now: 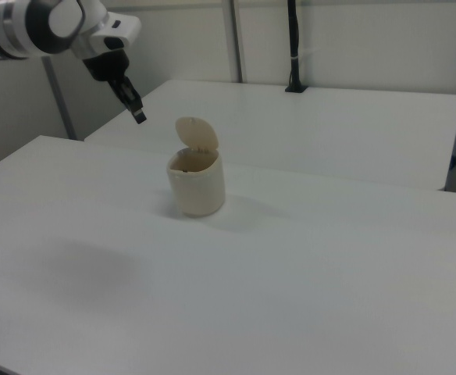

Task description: Open the trash bin

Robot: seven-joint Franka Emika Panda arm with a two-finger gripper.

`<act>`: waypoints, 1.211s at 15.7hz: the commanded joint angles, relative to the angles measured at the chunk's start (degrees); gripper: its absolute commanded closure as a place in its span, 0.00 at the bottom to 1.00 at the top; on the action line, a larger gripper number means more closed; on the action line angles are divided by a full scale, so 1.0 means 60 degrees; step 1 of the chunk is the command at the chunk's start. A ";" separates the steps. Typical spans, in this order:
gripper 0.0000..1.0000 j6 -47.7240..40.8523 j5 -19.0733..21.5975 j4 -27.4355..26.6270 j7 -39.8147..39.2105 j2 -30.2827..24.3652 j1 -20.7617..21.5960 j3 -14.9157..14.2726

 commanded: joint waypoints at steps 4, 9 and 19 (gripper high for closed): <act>0.97 -0.1424 0.0905 -0.1061 -0.2233 -0.1365 -0.0291 -0.0090; 0.93 -0.1895 0.1126 -0.1032 -0.4783 -0.1440 -0.0760 -0.0090; 0.00 -0.1895 0.0965 -0.0944 -0.6397 -0.1176 -0.0747 -0.0105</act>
